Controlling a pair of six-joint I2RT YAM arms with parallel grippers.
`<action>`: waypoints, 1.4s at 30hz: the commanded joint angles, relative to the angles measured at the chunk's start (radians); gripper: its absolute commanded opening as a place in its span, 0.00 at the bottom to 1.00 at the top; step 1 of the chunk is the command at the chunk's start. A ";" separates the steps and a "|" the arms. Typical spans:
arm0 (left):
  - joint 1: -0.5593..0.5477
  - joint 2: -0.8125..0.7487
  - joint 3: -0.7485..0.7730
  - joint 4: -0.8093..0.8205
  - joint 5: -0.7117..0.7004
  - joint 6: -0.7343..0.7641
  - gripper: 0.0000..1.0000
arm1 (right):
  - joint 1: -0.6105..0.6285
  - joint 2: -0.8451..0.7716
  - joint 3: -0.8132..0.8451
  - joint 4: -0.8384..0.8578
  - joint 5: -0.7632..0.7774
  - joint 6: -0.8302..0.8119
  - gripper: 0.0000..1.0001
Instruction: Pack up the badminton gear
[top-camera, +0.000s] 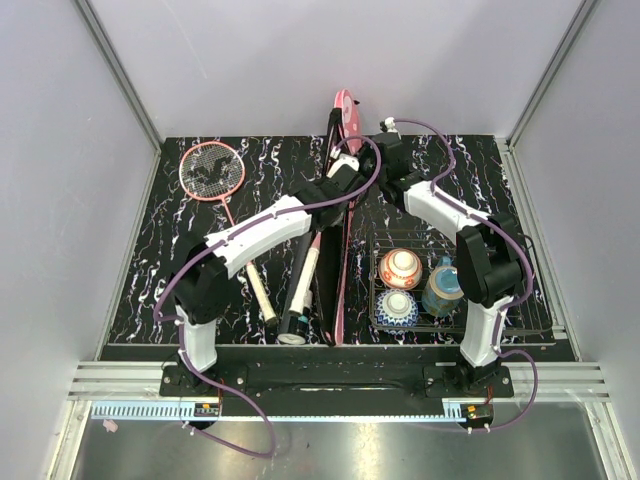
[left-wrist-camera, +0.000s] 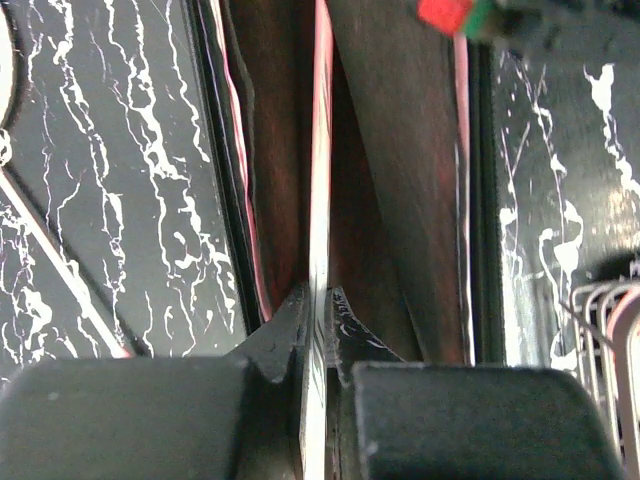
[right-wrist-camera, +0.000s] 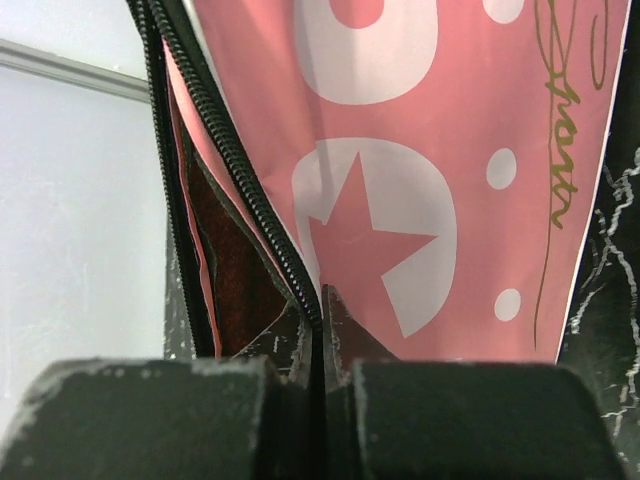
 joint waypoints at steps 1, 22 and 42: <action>0.006 -0.008 -0.010 0.218 -0.162 -0.072 0.00 | -0.006 -0.070 -0.003 0.046 -0.080 0.100 0.00; 0.187 0.007 -0.079 0.166 0.907 0.035 0.41 | -0.092 -0.065 -0.073 0.147 -0.246 0.161 0.00; 0.179 -0.408 -0.478 0.460 0.698 -0.051 0.59 | -0.110 -0.094 -0.104 0.146 -0.257 0.109 0.00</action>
